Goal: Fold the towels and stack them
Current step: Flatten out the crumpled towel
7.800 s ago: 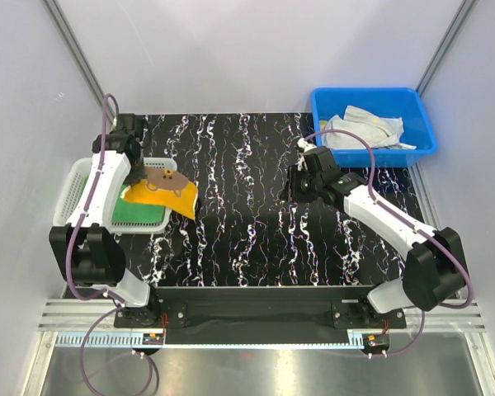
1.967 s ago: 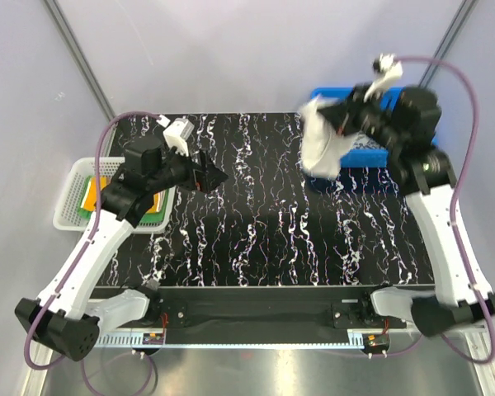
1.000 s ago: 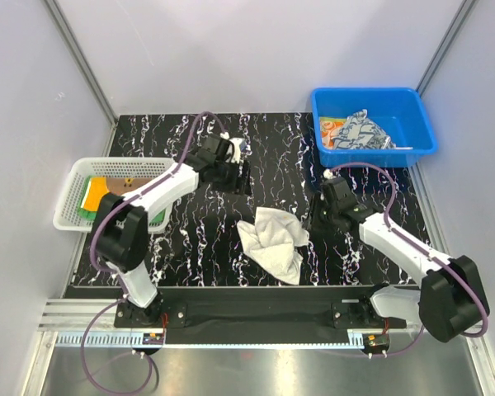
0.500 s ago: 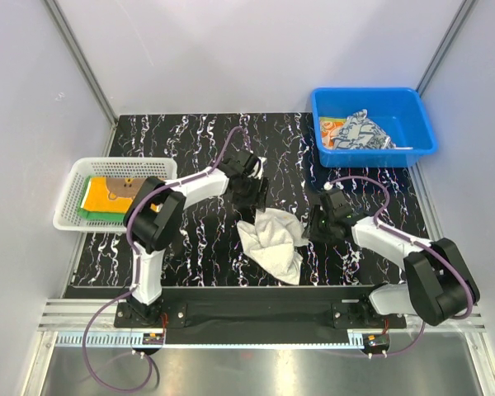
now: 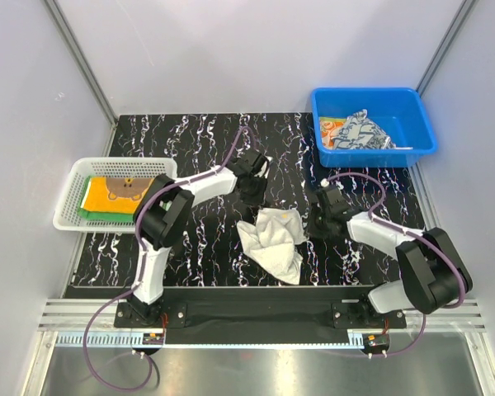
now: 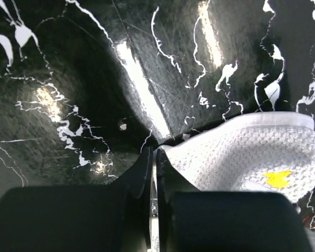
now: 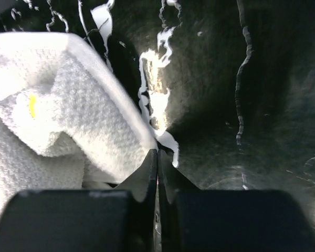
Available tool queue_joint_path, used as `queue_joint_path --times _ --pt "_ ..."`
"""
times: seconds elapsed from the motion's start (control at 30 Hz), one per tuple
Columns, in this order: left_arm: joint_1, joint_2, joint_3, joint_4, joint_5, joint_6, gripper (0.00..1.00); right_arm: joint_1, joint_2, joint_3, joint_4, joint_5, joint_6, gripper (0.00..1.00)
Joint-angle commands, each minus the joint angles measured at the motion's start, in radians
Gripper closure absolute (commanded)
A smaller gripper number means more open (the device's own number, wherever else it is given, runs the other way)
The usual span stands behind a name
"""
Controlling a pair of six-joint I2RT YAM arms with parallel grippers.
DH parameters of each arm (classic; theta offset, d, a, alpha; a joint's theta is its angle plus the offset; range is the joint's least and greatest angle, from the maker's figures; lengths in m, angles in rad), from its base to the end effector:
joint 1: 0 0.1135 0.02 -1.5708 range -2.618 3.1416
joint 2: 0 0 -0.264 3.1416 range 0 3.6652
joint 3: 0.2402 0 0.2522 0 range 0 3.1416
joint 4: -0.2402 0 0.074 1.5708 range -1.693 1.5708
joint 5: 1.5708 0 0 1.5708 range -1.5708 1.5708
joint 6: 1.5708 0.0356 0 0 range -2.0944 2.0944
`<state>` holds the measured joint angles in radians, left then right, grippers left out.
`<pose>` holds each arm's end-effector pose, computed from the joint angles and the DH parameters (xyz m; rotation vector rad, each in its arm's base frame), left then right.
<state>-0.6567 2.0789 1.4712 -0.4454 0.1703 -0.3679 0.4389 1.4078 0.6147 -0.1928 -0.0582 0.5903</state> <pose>0.3430 -0.2721 0.1587 0.4521 2.6816 -0.5552 0.2275 0.1091 0.1502 0.1755 2.6177 0.4552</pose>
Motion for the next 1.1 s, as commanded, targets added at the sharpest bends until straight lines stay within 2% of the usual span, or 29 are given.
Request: queue_joint_path --times 0.0,0.1,0.13,0.23,0.3,0.37,0.43,0.5,0.53,0.6,0.73,0.8,0.93,1.07 --pt "-0.003 0.014 0.127 -0.122 -0.06 0.038 1.0 -0.002 -0.012 0.141 -0.098 0.119 -0.088 1.0" --pt "0.012 -0.083 0.192 -0.225 -0.138 0.073 1.0 -0.002 -0.056 0.301 -0.247 0.178 -0.173 1.0" --pt "0.017 -0.117 0.214 -0.252 -0.203 0.079 1.0 -0.002 -0.066 0.368 -0.273 0.191 -0.19 1.0" --pt "0.017 -0.238 0.218 -0.276 -0.262 0.096 1.0 -0.002 -0.104 0.462 -0.358 0.222 -0.236 1.0" --pt "0.017 -0.307 0.196 -0.282 -0.258 0.101 1.0 -0.002 -0.142 0.477 -0.384 0.186 -0.256 1.0" --pt "0.017 -0.382 0.112 -0.265 -0.238 0.096 1.0 -0.002 -0.185 0.444 -0.37 0.115 -0.251 1.0" --pt "0.017 -0.434 0.028 -0.219 -0.242 0.093 1.0 -0.002 -0.201 0.384 -0.324 0.068 -0.238 0.95" --pt "0.022 -0.491 -0.084 -0.176 -0.253 0.081 1.0 -0.002 -0.191 0.347 -0.289 0.021 -0.21 0.79" --pt "0.025 -0.502 -0.118 -0.158 -0.246 0.077 1.0 -0.002 -0.172 0.339 -0.275 0.012 -0.19 0.72" --pt "0.037 -0.516 -0.213 -0.112 -0.22 0.063 1.0 -0.002 -0.146 0.321 -0.199 -0.028 -0.175 0.65" --pt "0.065 -0.485 -0.324 -0.087 -0.212 -0.017 1.0 -0.003 0.021 0.345 -0.076 -0.118 -0.15 0.53" --pt "0.078 -0.477 -0.383 -0.06 -0.209 -0.038 1.0 -0.002 0.103 0.384 -0.011 -0.155 -0.145 0.52" --pt "0.089 -0.462 -0.436 -0.03 -0.204 -0.074 1.0 0.003 0.34 0.485 0.03 -0.235 -0.171 0.57" --pt "0.092 -0.47 -0.468 0.004 -0.201 -0.088 1.0 0.006 0.444 0.545 0.065 -0.299 -0.199 0.57"
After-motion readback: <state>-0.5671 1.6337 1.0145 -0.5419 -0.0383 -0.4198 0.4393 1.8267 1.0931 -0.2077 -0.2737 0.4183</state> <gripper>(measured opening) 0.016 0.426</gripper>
